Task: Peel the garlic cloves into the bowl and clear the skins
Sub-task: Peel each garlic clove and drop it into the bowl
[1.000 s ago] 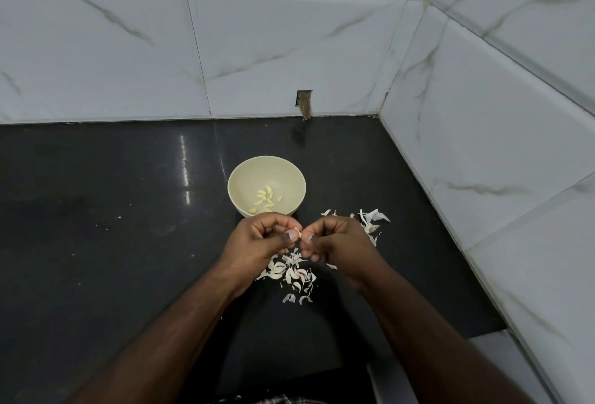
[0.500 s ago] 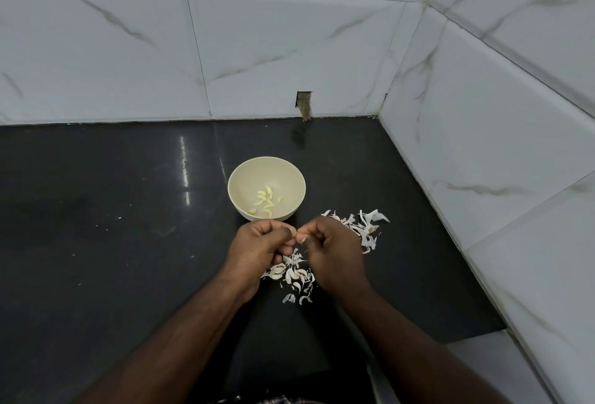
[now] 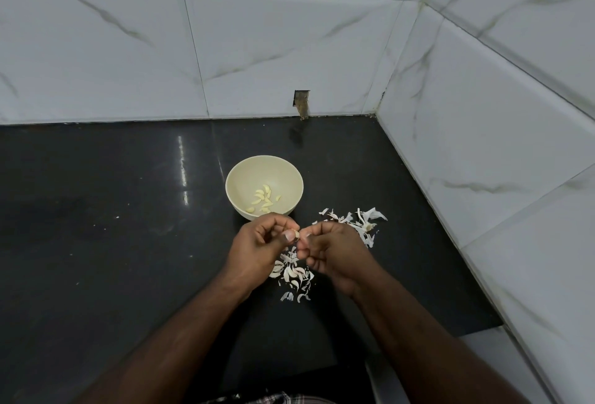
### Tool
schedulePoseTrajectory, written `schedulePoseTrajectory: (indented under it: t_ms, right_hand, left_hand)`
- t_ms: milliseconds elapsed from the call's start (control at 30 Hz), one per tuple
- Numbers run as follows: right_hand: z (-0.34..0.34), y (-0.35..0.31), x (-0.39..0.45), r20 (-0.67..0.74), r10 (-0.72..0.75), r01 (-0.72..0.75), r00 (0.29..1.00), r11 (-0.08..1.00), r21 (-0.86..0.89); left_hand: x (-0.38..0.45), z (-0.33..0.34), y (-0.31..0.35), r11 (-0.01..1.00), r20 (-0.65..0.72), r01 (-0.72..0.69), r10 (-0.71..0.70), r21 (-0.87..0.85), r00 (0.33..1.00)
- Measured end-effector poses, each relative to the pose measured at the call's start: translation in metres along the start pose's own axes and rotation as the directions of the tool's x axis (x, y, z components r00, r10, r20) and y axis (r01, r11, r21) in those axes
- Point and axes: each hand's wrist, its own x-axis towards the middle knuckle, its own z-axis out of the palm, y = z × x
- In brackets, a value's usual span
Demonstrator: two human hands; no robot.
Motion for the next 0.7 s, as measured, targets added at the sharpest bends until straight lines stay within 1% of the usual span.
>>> schedulePoseTrajectory:
  t_ms: [100,167,200,233,267,300,367,433,500,533,567,600,633,667,700]
  right_hand:
    - [-0.001,-0.002,0.001,0.028,0.100,-0.101,0.995,0.993,0.062]
    - [-0.002,-0.002,0.002,0.018,0.112,-0.113,0.994,0.992,0.062]
    - [-0.001,-0.001,0.003,-0.007,0.085,-0.084,0.996,0.996,0.027]
    - [0.000,0.000,0.004,-0.044,0.023,-0.024,0.999,0.999,-0.039]
    - [0.002,0.003,0.006,-0.087,-0.074,0.062,0.993,0.988,-0.139]
    - [0.004,0.008,0.008,-0.124,-0.189,0.151,0.974,0.953,-0.262]
    - [0.008,0.017,0.011,-0.168,-0.393,0.258,0.904,0.815,-0.519]
    - [0.008,0.025,0.013,-0.131,-0.565,0.330,0.815,0.637,-0.697]
    - [0.005,0.030,0.014,-0.029,-0.715,0.430,0.698,0.451,-0.782]
    - [0.004,0.031,0.014,0.009,-0.757,0.457,0.653,0.384,-0.802]
    - [0.002,0.033,0.015,0.017,-0.772,0.466,0.635,0.366,-0.806]
    - [0.002,0.032,0.016,-0.011,-0.758,0.454,0.652,0.402,-0.795]
    - [0.002,0.032,0.016,-0.070,-0.700,0.423,0.711,0.505,-0.753]
    - [0.002,0.029,0.016,-0.135,-0.593,0.373,0.794,0.651,-0.661]
    - [0.003,0.025,0.016,-0.171,-0.454,0.315,0.875,0.800,-0.510]
  left_hand:
    - [-0.001,0.001,-0.002,0.995,-0.007,-0.059,0.060,0.084,0.998]
    - [-0.002,0.001,-0.004,0.990,-0.023,-0.077,0.080,0.117,0.996]
    - [-0.002,0.002,-0.004,0.990,-0.037,-0.067,0.072,0.127,0.997]
    - [-0.003,0.002,-0.004,0.992,-0.059,-0.039,0.046,0.121,0.997]
    - [-0.003,0.003,-0.002,0.996,-0.087,0.003,0.005,0.092,0.996]
    - [-0.002,0.005,0.000,0.998,-0.112,0.049,-0.044,0.040,0.993]
    - [0.000,0.009,0.004,0.988,-0.132,0.129,-0.139,-0.081,0.981]
    - [0.001,0.011,0.006,0.967,-0.115,0.189,-0.210,-0.168,0.971]
    - [0.002,0.012,0.005,0.946,-0.089,0.230,-0.255,-0.226,0.963]
    - [0.002,0.012,0.004,0.938,-0.080,0.246,-0.272,-0.246,0.959]
    - [0.002,0.012,0.003,0.933,-0.077,0.253,-0.280,-0.256,0.957]
    - [0.001,0.012,0.002,0.937,-0.079,0.244,-0.271,-0.250,0.959]
    - [0.001,0.011,0.001,0.950,-0.086,0.220,-0.244,-0.221,0.966]
    - [0.001,0.010,0.000,0.968,-0.093,0.184,-0.202,-0.169,0.975]
    - [0.000,0.009,-0.002,0.985,-0.100,0.143,-0.153,-0.101,0.983]
